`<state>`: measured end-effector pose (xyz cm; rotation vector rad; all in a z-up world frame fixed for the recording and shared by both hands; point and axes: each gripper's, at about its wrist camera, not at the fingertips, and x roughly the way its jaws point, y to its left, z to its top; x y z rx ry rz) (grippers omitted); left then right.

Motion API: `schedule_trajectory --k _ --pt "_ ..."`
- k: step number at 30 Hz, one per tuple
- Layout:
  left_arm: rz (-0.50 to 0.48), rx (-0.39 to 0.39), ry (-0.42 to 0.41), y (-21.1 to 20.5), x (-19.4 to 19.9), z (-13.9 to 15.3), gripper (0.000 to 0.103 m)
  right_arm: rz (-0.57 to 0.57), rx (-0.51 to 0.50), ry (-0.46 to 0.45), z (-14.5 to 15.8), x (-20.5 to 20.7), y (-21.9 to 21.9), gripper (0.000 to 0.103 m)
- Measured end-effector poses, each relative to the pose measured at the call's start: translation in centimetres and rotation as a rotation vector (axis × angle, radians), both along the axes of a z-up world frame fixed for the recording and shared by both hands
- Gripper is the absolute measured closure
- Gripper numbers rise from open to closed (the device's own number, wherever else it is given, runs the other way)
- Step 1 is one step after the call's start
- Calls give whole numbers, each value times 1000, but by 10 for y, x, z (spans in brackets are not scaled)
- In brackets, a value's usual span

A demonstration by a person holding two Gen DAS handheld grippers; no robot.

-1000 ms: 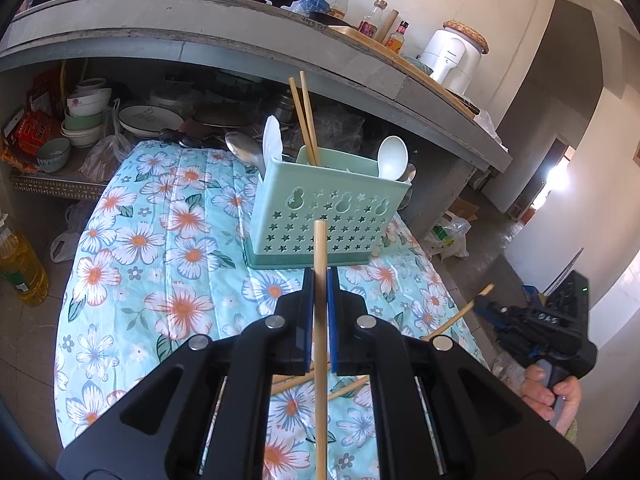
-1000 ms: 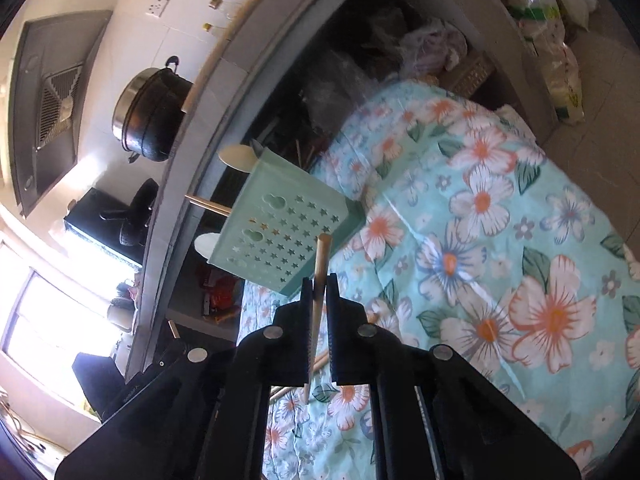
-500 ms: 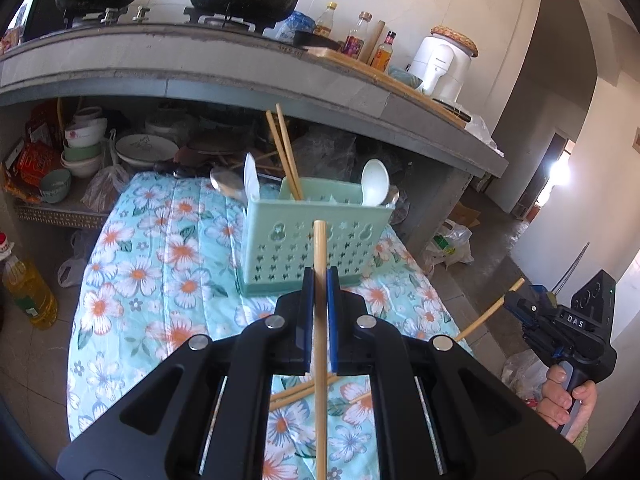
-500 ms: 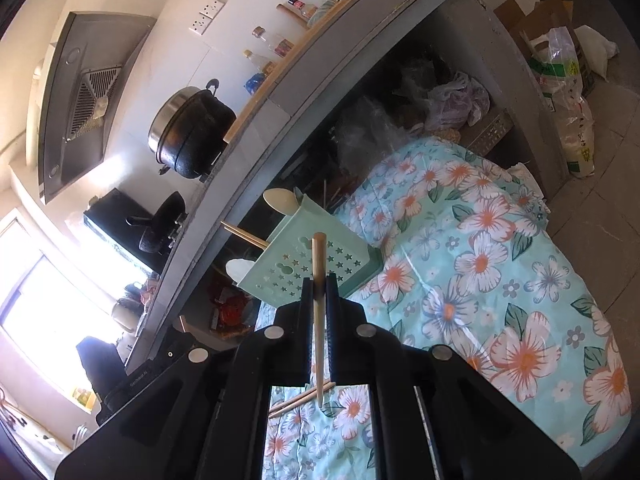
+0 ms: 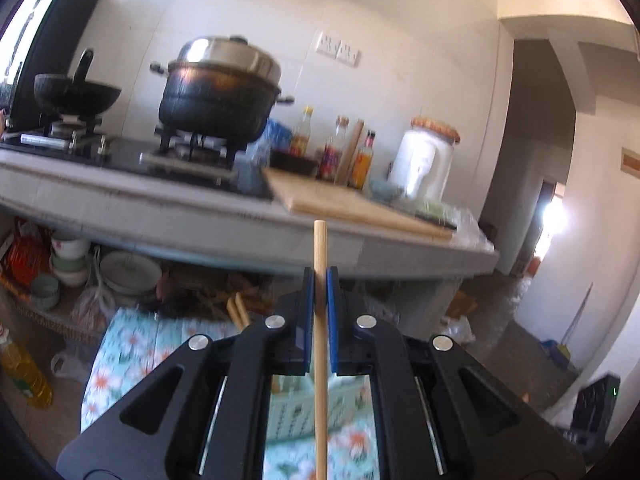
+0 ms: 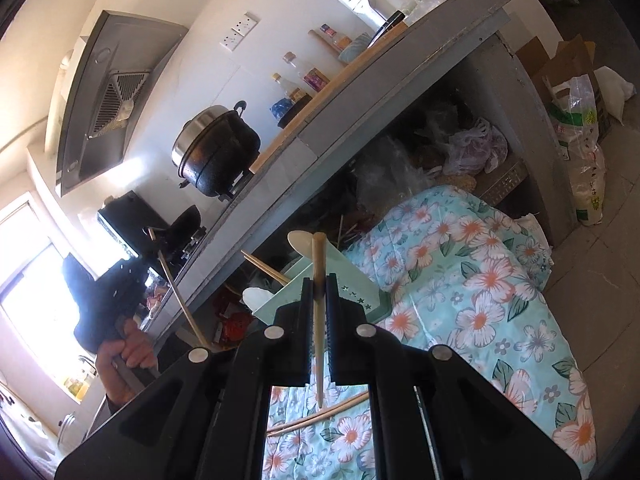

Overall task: Organize utensils
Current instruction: 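Lower the chopstick into the caddy and open the left while the right lifts its chopstick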

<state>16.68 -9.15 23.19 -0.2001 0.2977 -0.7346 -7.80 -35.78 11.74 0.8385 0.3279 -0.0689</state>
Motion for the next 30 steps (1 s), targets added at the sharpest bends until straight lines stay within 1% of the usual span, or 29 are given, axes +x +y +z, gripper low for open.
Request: schedule_trajectory --k 3,6,8,10,13,16,17,19,22,24,26,28,30 --pt "14 -47 -83 -19 13 19 98 5 -7 3 0 4 2 97" --pt "28 -58 -116 -40 31 27 98 14 -9 11 -2 9 2 97" --pt "32 -48 -127 -54 46 25 98 18 -4 19 -5 12 1 97" --pt "33 -14 -121 -67 58 17 98 21 1 26 -8 16 0 97" --pt "22 78 -104 -90 71 -4 98 23 9 33 -13 19 -2 97" --pt "21 166 -122 -109 76 -25 98 29 12 42 -16 22 -2 97" --pt "21 189 -123 -114 77 -33 98 32 14 44 -18 23 -2 97" --pt "15 203 -117 -120 78 -42 98 35 17 50 -20 24 -1 97" --pt "16 182 -123 -118 78 -42 98 35 21 55 -22 25 -2 97" --pt "22 144 -154 -113 75 -31 98 32 23 55 -22 25 -3 97" --pt "41 112 -207 -109 71 -17 98 31 25 54 -23 25 -4 97" --pt "56 110 -236 -111 70 -8 98 33 34 55 -25 26 -5 97" --pt "62 113 -236 -116 75 -7 98 40 51 58 -28 29 -6 97"
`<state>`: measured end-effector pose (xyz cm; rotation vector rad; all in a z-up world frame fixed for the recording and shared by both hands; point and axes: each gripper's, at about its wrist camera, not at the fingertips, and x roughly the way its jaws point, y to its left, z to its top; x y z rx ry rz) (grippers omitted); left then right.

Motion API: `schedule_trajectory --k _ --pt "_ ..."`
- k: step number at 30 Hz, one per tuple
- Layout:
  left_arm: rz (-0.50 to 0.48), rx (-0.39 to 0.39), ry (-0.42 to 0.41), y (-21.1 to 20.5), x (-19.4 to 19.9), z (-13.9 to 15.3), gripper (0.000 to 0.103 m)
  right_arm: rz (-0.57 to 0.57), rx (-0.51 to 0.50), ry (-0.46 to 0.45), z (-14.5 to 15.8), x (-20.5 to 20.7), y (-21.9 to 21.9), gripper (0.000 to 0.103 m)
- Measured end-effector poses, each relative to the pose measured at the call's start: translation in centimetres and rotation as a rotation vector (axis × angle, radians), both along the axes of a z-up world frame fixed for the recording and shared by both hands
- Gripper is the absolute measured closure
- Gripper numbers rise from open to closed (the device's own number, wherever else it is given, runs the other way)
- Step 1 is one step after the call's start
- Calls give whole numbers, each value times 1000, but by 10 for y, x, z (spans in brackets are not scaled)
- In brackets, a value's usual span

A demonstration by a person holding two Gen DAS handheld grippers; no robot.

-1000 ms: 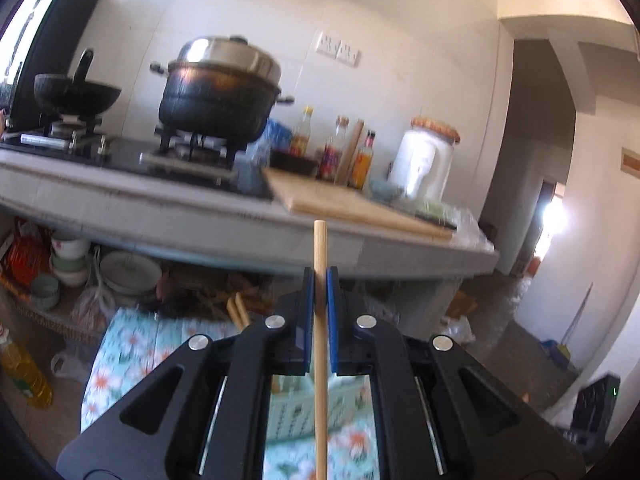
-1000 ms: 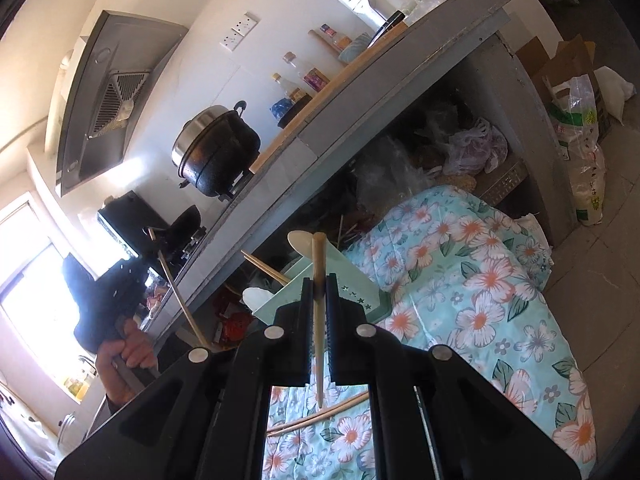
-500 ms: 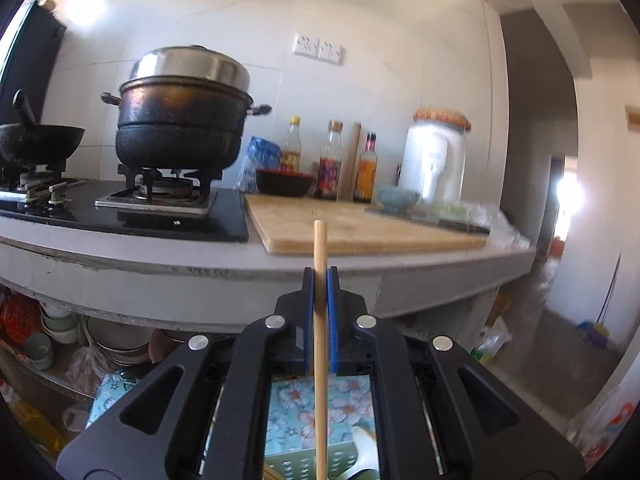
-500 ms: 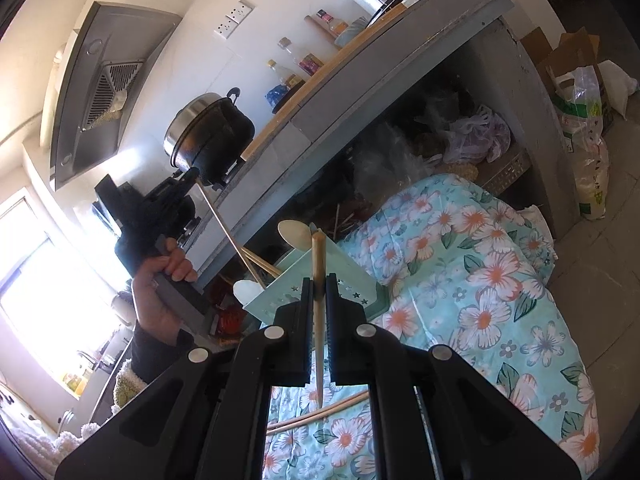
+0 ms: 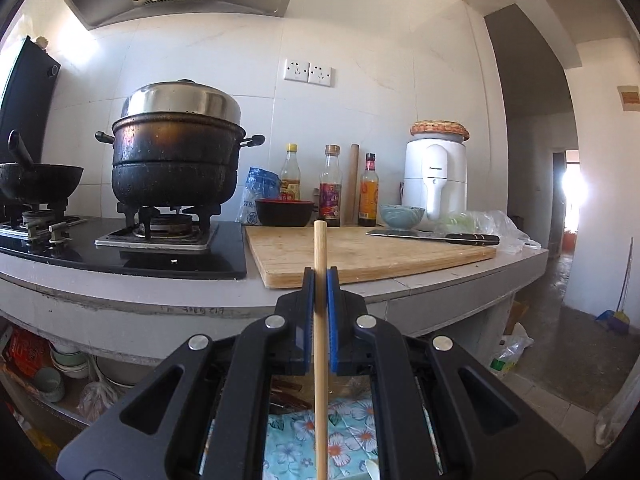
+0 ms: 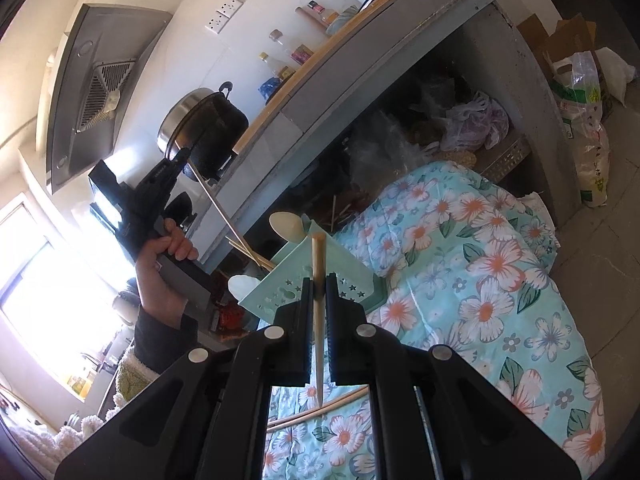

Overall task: Organize utensils
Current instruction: 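Lower the chopstick into the caddy and open the left while the right lifts its chopstick, then lower the chopstick into the caddy and open the right gripper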

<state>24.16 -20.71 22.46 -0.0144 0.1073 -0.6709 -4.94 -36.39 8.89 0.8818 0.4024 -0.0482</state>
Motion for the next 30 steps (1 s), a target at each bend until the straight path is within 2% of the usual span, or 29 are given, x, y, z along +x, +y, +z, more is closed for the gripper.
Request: schedule_trajectory --k 7,14,15,16,18,26,30 --pt "6 89 44 -22 15 -37 98 -3 21 10 -6 -1 -5 97" --pt "-55 244 220 -37 21 -75 97 -5 22 11 -6 -1 -4 97" --pt "-60 253 232 -36 20 -78 89 -3 21 12 -6 -1 -4 97" --pt "-70 256 247 -34 17 -81 75 -1 21 12 -5 -1 -2 97" --pt "-78 245 267 -25 12 -84 63 0 17 13 -4 -2 0 97" --pt "-87 175 293 36 -31 -81 48 -4 -28 -6 13 -6 11 97" --pt "-75 136 316 79 -62 -92 41 -13 -71 -43 32 -9 15 97"
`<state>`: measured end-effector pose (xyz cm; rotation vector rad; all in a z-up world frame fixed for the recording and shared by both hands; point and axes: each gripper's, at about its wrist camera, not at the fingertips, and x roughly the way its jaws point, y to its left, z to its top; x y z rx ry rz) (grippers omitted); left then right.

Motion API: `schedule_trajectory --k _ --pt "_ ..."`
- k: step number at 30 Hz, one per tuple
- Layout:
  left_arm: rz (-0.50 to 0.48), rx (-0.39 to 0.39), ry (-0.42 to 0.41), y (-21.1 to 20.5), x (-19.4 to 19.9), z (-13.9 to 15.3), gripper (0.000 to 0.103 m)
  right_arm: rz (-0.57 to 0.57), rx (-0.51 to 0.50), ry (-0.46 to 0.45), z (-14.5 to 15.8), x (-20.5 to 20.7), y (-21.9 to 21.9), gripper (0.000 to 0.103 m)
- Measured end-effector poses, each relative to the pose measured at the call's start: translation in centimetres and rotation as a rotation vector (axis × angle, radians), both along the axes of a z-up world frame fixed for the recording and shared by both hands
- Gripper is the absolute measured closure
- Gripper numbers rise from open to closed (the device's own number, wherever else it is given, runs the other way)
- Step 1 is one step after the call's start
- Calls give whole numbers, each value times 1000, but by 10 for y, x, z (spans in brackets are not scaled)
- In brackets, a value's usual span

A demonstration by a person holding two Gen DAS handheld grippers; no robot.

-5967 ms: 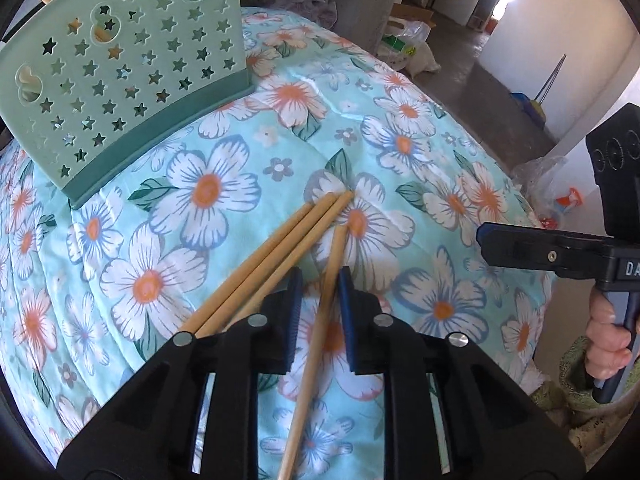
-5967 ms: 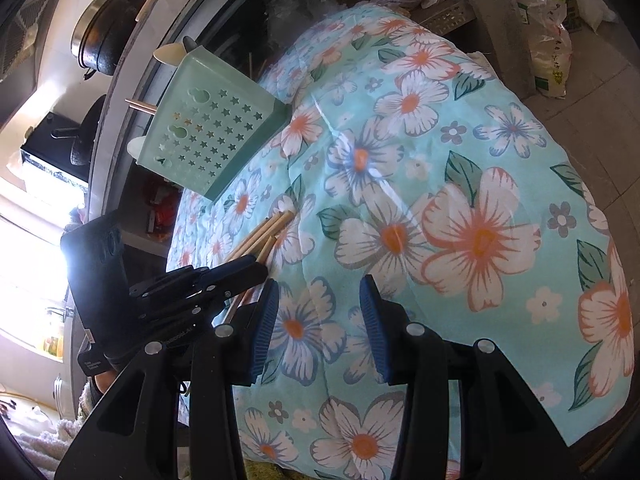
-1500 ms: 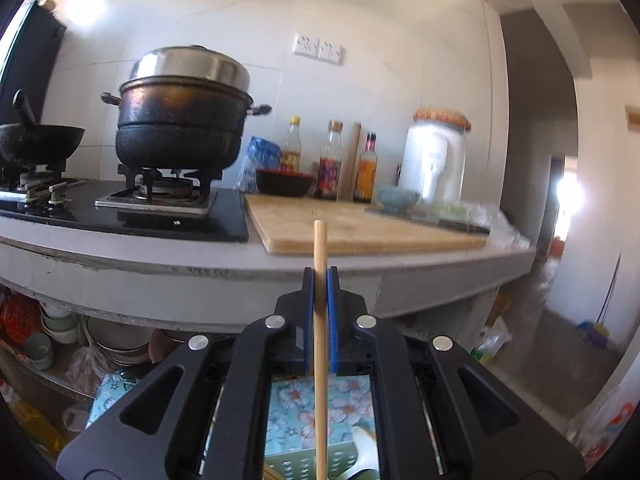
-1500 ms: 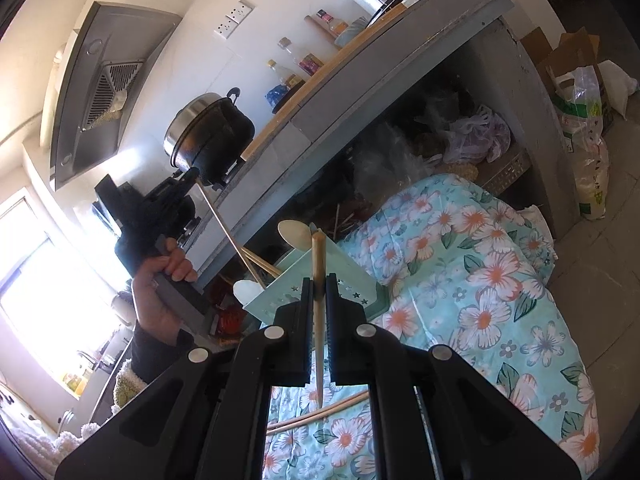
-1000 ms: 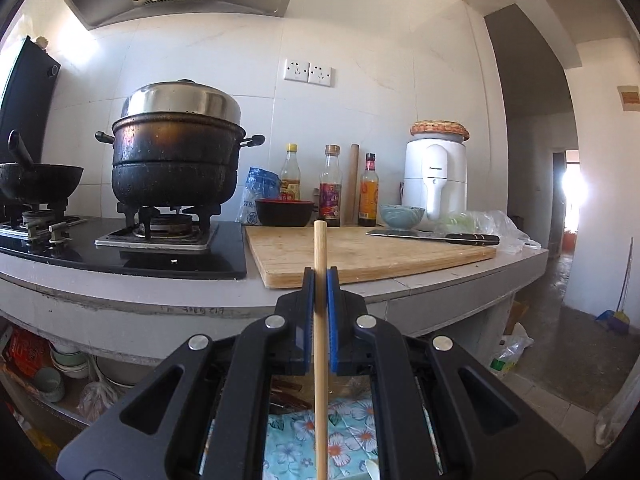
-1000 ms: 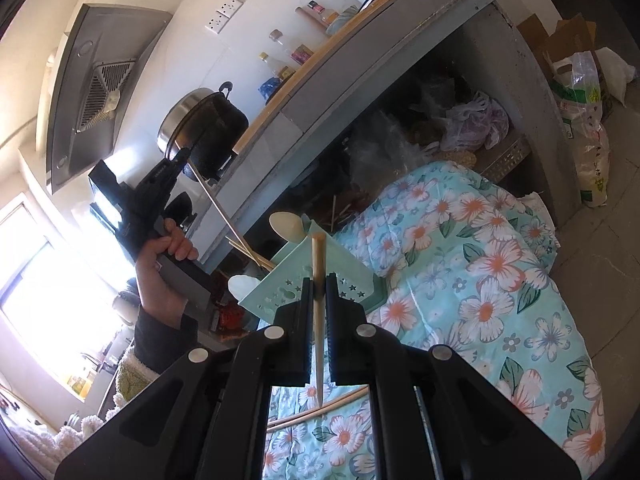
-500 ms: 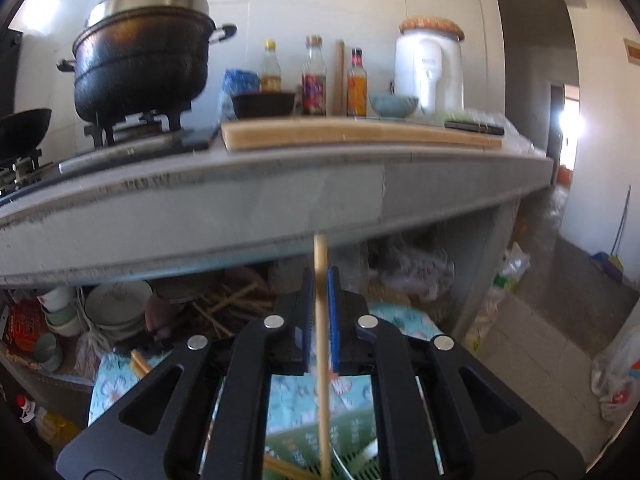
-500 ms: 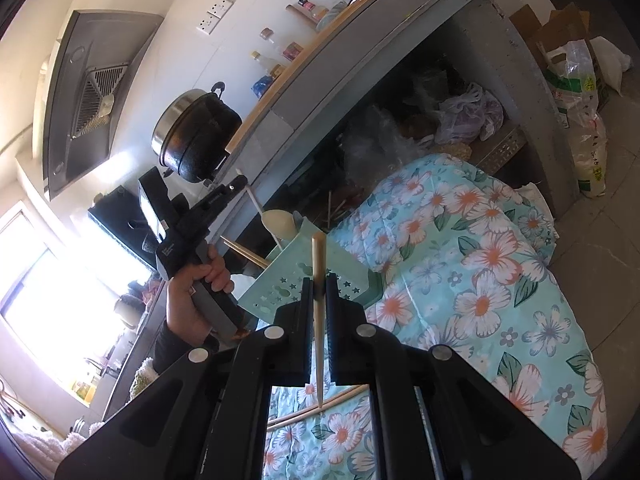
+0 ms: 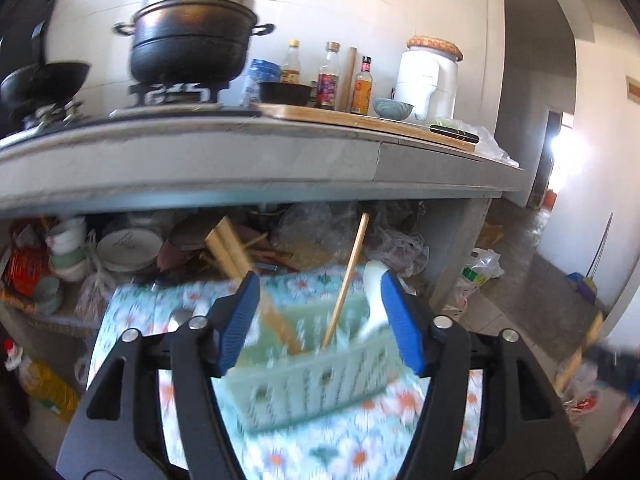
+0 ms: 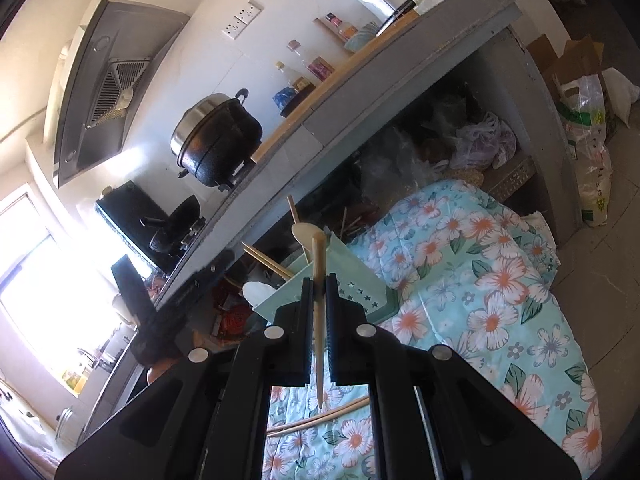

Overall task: Organize utensils
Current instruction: 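Lower the chopstick into the caddy and open the right gripper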

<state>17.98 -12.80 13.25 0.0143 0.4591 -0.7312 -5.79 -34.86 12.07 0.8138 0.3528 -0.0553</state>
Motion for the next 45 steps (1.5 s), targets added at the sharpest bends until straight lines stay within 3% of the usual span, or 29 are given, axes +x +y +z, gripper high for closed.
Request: schedule_trajectory --k 11,18,26,35,41,45 --pt "69 3 102 89 -69 -62 27 29 -137 -150 85 40 6 97" --pt "41 57 117 111 -89 -87 23 45 -259 -140 121 107 25 97" --pt "40 55 128 122 -89 -97 21 51 -388 -13 108 181 45 97" --pt "49 41 171 127 -80 -102 21 94 -435 94 75 219 62 97" --pt "46 45 174 125 -81 -103 21 148 -453 227 46 235 72 95" --pt "48 58 175 123 -81 -104 21 120 -504 191 56 218 75 79"
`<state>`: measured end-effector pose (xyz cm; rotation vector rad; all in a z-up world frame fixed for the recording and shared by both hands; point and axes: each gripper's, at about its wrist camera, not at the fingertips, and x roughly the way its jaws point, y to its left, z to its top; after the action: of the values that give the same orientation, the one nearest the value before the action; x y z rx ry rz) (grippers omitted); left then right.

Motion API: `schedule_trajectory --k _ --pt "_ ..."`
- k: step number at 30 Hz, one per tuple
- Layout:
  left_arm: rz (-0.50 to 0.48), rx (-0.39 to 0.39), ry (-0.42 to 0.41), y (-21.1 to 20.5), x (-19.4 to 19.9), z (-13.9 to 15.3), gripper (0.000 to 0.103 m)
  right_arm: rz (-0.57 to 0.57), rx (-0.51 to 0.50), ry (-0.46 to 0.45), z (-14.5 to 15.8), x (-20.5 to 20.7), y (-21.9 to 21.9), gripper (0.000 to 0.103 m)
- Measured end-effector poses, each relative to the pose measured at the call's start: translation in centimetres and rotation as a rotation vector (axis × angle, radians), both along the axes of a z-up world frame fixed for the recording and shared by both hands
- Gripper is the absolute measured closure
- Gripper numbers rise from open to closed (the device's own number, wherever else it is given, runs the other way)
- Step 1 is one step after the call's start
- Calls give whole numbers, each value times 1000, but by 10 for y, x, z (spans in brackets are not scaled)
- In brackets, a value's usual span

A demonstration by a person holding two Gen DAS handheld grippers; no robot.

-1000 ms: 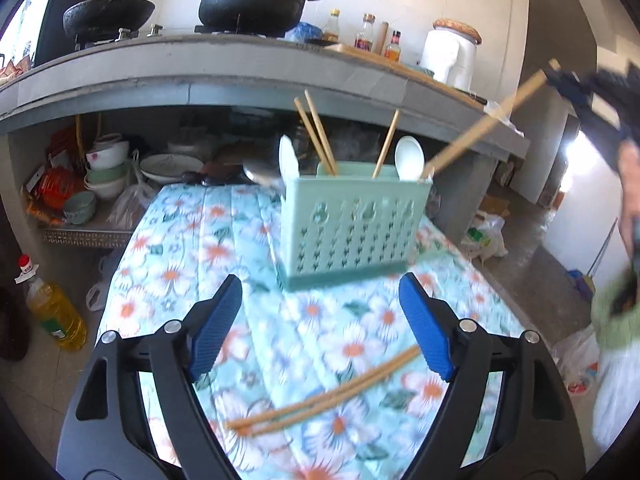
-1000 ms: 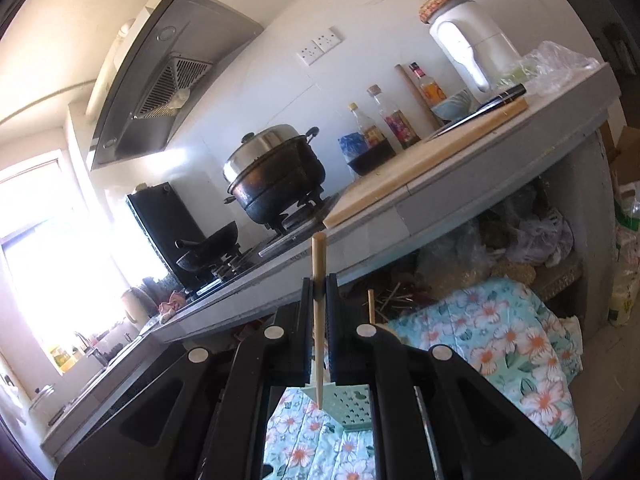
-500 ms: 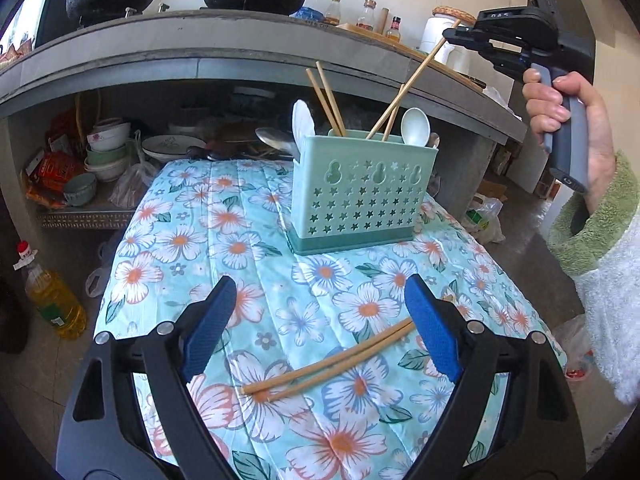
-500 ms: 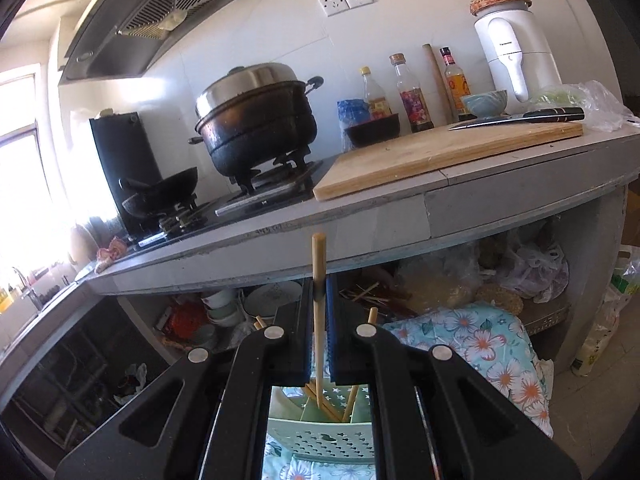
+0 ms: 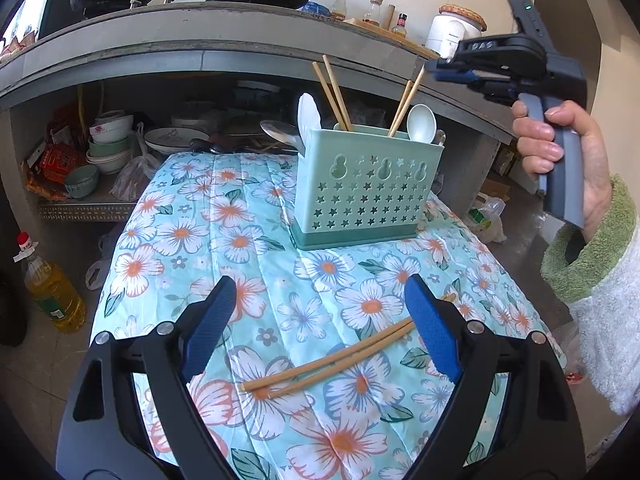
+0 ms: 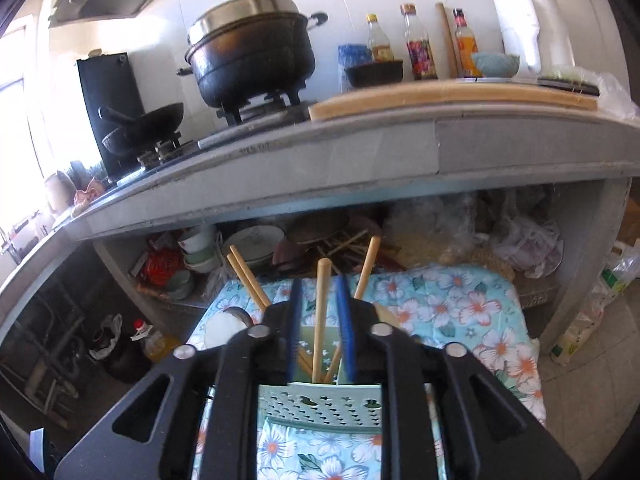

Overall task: Organize utensils
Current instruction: 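Lower the chopstick into the caddy and open the right gripper, then move both open grippers over the last two chopsticks on the quilt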

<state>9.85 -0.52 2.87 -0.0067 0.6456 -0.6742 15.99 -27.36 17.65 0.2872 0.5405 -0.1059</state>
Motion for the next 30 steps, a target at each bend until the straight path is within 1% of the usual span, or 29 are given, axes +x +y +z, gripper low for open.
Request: schedule_trajectory --k 3,5,9,12,15,17,19,22,24,27,30 --pt "1 0 1 -1 0 0 21 -25 -42 -58 15 -21 0 73" --pt "2 1 1 -3 -1 1 21 -39 -45 -90 23 -34 -4 70" --pt "-6 15 -5 -7 -4 4 21 -54 0 -140 32 -71 -16 64" --pt "-11 37 -8 -12 -7 5 21 -64 43 -129 25 -95 -24 59" --pt "-5 66 7 -18 -8 4 21 -75 99 -83 6 -119 -30 54" --pt "11 109 16 -24 -7 2 21 -81 154 -22 -15 -131 -34 53" --pt "25 152 16 -30 -7 -1 21 -94 185 41 -35 -140 -34 53" --pt "45 226 -8 -42 -8 -5 21 -96 243 152 -74 -150 -29 53" --pt "44 275 -26 -49 -10 -8 21 -93 275 209 -96 -157 -25 53" --pt "44 358 -52 -61 -13 -15 21 -93 327 271 -122 -165 -19 53" --pt "37 411 -52 -70 -14 -23 21 -89 363 327 -145 -173 -11 53"
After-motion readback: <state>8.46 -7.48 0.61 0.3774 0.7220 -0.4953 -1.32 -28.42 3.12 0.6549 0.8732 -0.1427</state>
